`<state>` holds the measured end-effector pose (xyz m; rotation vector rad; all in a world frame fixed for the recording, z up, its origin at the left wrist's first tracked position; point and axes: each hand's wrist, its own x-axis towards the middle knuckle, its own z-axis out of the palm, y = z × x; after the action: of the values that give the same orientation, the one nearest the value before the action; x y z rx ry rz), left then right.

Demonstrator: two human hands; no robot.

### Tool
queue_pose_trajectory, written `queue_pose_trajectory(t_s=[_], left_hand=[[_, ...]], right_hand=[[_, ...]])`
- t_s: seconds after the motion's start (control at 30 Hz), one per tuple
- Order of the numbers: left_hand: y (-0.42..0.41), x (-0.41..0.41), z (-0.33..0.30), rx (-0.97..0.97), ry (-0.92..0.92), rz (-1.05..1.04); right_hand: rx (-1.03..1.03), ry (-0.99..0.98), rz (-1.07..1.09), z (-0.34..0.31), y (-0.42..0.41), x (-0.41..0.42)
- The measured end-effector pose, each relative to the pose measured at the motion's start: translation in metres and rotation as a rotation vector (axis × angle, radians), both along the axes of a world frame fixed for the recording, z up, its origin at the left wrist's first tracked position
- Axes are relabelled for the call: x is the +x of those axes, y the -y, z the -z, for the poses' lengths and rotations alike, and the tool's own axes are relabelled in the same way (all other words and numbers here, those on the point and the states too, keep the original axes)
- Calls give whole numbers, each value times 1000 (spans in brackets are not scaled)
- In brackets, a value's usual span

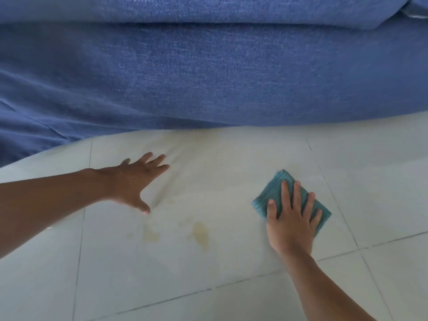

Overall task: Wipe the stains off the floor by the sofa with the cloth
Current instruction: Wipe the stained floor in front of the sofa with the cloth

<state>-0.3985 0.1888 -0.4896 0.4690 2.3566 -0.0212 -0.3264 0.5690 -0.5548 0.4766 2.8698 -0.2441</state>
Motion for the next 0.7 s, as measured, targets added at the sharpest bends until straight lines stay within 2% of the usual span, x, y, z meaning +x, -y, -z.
queue_pose_trajectory(t_s=[0.1, 0.17, 0.27, 0.3, 0.37, 0.43, 0.47, 0.53, 0.6, 0.67, 0.7], left_hand=[[8, 9, 2, 44, 66, -12], [11, 9, 2, 47, 75, 1], [16, 8, 3, 26, 81, 23], [19, 10, 5, 15, 82, 27], [27, 18, 8, 5, 93, 31], [35, 27, 10, 3, 82, 36], [36, 29, 10, 4, 80, 34], [37, 29, 7, 1, 80, 25], [36, 27, 7, -18, 73, 38], [35, 29, 8, -35, 55, 49], [36, 31, 8, -42, 43, 48]], right_hand=[[-12, -41, 48, 2, 35, 68], [-42, -23, -110, 1, 63, 85], [29, 13, -401, -1, 58, 55], [44, 11, -381, -1, 46, 46], [49, -9, -184, 0, 30, 51], [8, -44, -40, -6, 48, 80], [-41, -30, -82, -8, 65, 95], [-84, -22, -305, -5, 97, 111], [-71, -27, -481, -6, 102, 94], [-11, -3, -410, -4, 81, 68], [6, 7, -295, -1, 66, 60]])
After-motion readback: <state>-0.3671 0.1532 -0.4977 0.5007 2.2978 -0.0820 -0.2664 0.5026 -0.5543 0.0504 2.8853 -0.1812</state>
